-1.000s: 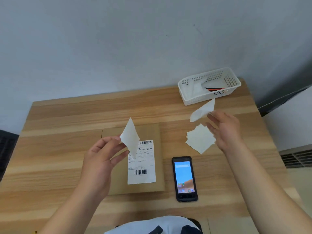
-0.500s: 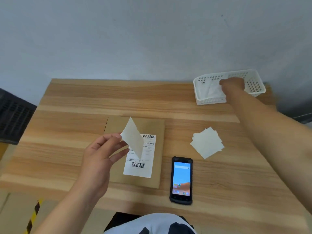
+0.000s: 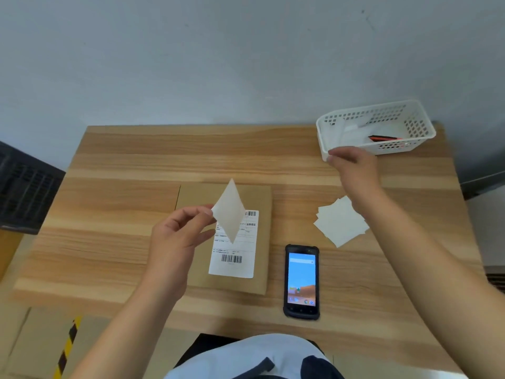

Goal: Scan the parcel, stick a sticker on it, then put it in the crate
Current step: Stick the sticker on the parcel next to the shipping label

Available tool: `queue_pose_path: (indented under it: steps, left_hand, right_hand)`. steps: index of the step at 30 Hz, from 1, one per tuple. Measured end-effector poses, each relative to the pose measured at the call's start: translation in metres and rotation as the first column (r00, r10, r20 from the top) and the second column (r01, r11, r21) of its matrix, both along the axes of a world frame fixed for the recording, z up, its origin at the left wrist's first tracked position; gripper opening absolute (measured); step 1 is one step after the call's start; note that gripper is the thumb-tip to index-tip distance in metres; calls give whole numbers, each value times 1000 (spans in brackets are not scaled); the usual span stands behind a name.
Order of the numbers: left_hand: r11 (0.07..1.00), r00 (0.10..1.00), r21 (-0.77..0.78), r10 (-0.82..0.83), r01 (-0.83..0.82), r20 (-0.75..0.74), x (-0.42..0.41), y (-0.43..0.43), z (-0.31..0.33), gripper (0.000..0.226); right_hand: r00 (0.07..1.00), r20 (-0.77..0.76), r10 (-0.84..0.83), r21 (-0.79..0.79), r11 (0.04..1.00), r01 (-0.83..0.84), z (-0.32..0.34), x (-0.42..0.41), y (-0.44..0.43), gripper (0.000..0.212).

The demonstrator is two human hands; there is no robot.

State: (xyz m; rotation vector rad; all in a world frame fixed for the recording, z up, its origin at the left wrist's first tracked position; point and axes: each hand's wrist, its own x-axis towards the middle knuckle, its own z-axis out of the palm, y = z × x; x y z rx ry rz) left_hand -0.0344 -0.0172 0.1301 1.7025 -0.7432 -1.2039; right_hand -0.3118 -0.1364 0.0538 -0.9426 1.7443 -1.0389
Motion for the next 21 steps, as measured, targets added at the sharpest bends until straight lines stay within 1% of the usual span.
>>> queue_pose_path:
  steps: [4,6,7,9,11,12,15,17,21]
  left_hand:
    - [991,987,3,-131,131,98,9,-4,-3,8]
    - [978,966,3,-209,211,152,14,-4,-3,13]
    - [966,951,4,-255,258,177,17,-4,-3,15]
    - [937,917,8,-343,349,201,22,-3,-2,16]
    - [909,892,12,-411,417,187,28,-2,0,13]
    - [895,880,11,-440,445,179,32,-2,1,10]
    - [855,845,-10,-510,518,160,44,0,6,8]
    - [824,817,-29,-555,566,156,52,1,9,12]
    - [764,766,-85,-623,639,162,69,1,11,18]
  right_hand:
    - [977,51,205,-70,977,-201,28,50,65,16]
    - [957,25,287,-135,950,-282,44,67,85,17]
    - [944,-24,329,-172,929,-328,51,75,94,20]
    - [893,-211,398,-207,874,-439,60,86,108,24]
    - [773,-440,457,-160,807,-569,68,96,114,30]
    - [710,-509,487,-121,776,-619,73,100,115,32]
    - [588,-599,543,-25,722,-691,86,111,115,27]
    - [542,-638,546,5,707,-707,93,117,115,22]
    - [474,-693,543,36,683,-729,103,135,119,21]
